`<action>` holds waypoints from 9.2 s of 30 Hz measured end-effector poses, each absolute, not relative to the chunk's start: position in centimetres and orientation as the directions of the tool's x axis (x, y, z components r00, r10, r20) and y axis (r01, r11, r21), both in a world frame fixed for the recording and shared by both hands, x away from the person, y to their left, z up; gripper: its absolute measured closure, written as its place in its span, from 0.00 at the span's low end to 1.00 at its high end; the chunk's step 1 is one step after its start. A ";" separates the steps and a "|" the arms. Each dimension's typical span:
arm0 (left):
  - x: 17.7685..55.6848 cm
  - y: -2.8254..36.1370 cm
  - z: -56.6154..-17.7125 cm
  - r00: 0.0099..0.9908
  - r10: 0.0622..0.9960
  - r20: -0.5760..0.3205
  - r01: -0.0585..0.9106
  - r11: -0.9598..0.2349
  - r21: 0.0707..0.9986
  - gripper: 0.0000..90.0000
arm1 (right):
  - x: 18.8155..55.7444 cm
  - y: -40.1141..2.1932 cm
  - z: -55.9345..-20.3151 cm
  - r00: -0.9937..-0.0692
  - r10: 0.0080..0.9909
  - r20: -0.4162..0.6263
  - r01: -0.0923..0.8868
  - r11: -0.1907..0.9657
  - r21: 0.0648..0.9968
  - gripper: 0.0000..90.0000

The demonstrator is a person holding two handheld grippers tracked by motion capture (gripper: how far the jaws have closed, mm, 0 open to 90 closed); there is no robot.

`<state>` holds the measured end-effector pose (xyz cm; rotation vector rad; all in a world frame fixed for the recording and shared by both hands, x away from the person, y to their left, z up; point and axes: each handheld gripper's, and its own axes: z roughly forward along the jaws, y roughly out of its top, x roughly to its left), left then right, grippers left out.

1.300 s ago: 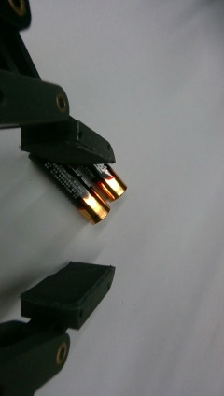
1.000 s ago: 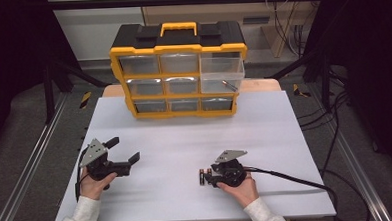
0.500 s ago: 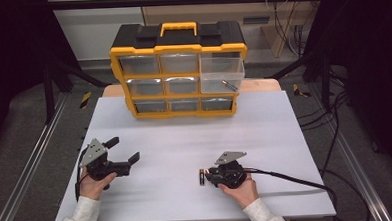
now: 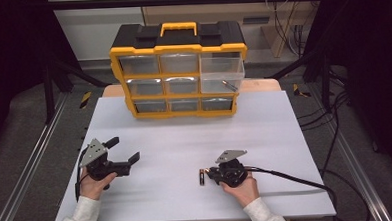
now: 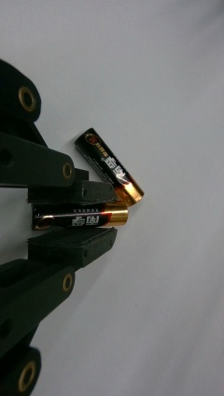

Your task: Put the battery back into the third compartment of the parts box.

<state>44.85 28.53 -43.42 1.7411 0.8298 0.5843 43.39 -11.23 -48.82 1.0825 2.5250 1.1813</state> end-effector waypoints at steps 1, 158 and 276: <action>44.9 28.5 -43.4 0.637 0.771 -0.014 0.247 -0.187 0.951 0.01 | 43.4 -11.3 -48.7 -0.725 0.670 0.158 0.549 0.424 0.720 0.86; 44.9 28.8 -43.4 0.632 0.775 -0.014 0.248 -0.186 0.951 0.01 | 46.9 -17.1 -30.1 -0.556 0.827 0.085 0.242 0.064 0.968 0.04; 45.0 28.5 -43.5 0.633 0.774 -0.007 0.249 -0.195 0.949 0.01 | 43.6 -12.6 -41.0 -0.677 0.725 0.128 0.478 0.301 0.825 0.86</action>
